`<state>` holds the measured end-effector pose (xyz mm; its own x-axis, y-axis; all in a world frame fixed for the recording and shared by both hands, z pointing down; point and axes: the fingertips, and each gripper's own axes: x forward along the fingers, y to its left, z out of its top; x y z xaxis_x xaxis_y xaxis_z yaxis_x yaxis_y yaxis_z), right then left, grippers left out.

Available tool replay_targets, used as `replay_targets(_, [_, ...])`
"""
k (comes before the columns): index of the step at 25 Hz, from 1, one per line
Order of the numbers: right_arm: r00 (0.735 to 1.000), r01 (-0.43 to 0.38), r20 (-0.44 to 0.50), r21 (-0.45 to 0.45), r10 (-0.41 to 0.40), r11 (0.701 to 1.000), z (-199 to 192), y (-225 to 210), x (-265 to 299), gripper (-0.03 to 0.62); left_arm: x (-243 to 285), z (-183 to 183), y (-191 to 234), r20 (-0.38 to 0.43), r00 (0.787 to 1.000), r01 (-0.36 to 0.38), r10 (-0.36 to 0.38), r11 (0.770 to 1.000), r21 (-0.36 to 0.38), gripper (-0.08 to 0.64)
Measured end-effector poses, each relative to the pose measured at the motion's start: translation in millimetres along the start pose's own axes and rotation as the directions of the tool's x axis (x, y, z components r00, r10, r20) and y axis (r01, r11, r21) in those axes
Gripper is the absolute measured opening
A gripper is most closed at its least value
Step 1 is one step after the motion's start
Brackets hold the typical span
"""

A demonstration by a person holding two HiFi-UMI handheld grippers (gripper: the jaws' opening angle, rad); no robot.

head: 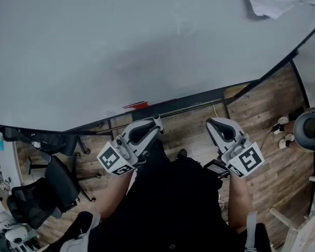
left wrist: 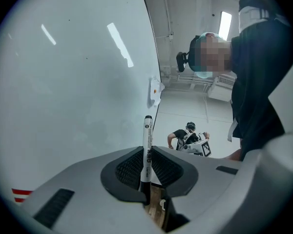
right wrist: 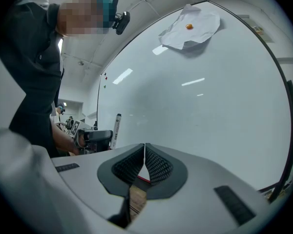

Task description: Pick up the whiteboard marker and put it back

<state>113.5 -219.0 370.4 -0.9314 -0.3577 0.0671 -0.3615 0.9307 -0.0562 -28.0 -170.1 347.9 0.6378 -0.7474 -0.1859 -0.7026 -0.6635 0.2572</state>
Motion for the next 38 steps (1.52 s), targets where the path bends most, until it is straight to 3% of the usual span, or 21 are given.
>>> replay_targets(17, [1.000, -0.020, -0.012, 0.030, 0.020, 0.999, -12.1, 0.0, 13.4, 0.021, -2.1, -4.3, 13.3, -0.011, 1.000, -0.010, 0.010, 1.000, -0.004, 0.064])
replay_targets(32, [0.999, -0.026, -0.036, 0.029, 0.027, 0.999, -17.9, 0.1, 24.8, 0.020, -4.7, 2.8, 32.7, -0.043, 0.998, -0.035, 0.038, 0.998, 0.060, 0.064])
replay_targets(38, [0.999, -0.018, -0.045, 0.040, 0.020, 0.999, -22.0, 0.6, 26.4, 0.020, -5.4, -4.7, 42.6, -0.104, 0.993, -0.049, 0.061, 0.992, 0.114, 0.064])
